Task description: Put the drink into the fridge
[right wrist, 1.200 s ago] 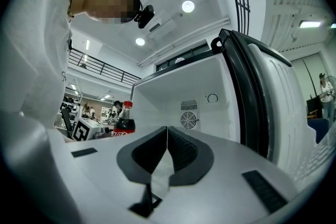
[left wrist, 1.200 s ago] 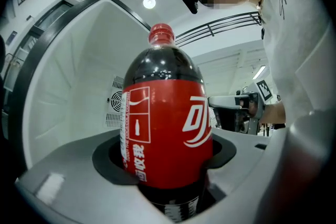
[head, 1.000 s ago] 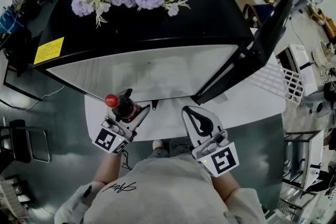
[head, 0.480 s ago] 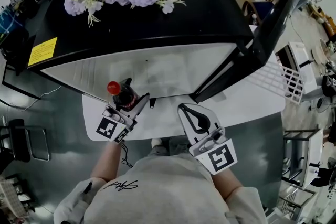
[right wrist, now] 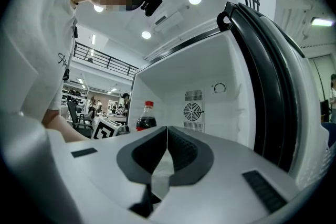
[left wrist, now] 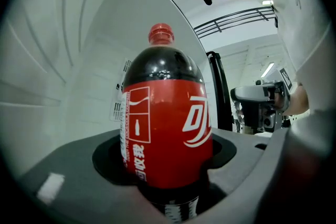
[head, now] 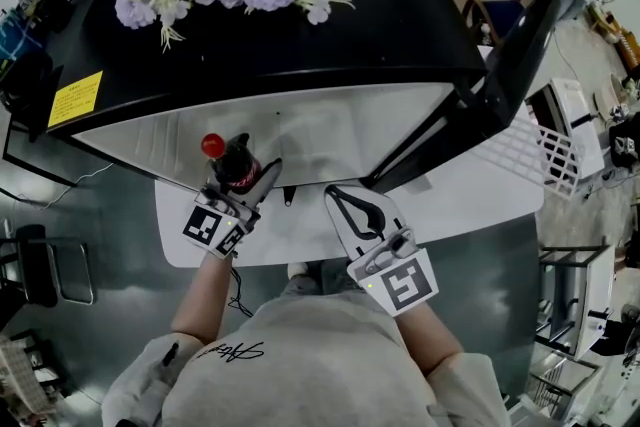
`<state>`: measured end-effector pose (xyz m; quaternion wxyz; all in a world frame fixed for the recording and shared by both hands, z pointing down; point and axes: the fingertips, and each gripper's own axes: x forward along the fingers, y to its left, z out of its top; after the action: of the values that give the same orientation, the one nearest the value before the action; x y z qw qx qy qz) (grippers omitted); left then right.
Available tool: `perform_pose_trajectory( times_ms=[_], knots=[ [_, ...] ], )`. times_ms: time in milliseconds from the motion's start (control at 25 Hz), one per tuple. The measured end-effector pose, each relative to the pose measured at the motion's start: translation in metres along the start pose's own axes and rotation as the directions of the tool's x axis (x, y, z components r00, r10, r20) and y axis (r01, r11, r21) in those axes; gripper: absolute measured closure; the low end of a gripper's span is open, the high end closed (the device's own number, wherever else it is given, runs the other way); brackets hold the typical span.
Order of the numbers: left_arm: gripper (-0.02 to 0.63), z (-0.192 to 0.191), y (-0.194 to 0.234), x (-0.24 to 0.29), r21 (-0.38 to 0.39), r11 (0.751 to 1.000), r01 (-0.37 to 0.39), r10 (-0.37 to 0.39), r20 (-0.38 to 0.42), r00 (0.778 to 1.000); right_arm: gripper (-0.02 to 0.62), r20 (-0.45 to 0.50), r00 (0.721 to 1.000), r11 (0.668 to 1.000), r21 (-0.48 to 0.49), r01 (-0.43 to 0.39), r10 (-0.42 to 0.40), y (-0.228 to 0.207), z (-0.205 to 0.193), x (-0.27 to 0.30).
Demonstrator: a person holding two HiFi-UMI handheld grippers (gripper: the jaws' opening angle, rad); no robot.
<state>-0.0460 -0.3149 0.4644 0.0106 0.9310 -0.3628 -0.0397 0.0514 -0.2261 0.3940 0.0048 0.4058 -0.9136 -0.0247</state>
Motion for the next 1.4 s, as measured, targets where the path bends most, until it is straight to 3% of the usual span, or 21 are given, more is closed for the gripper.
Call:
perform_pose_trajectory(
  times_ms=[360, 880, 1120, 1400],
  knots=[
    [0.295, -0.004, 0.014, 0.012, -0.018, 1.000, -0.024, 0.024, 0.010, 1.000, 0.583, -0.015, 1.000, 1.000, 0.009, 0.011, -0.011, -0.005, -0.015, 0.013],
    [0.295, -0.017, 0.035, 0.038, 0.034, 0.999, -0.035, 0.035, -0.003, 0.999, 0.583, -0.026, 0.999, 1.000, 0.016, 0.021, -0.020, -0.007, -0.017, 0.010],
    [0.295, -0.021, 0.052, 0.047, 0.010, 0.997, -0.077, 0.077, -0.001, 0.997, 0.583, -0.032, 0.999, 1.000, 0.001, 0.023, -0.023, -0.007, -0.014, 0.004],
    [0.295, -0.033, 0.060, 0.058, 0.036, 0.995, -0.091, 0.092, -0.037, 0.995, 0.583, -0.030, 0.999, 1.000, 0.001, 0.029, -0.029, -0.005, -0.010, -0.002]
  ],
)
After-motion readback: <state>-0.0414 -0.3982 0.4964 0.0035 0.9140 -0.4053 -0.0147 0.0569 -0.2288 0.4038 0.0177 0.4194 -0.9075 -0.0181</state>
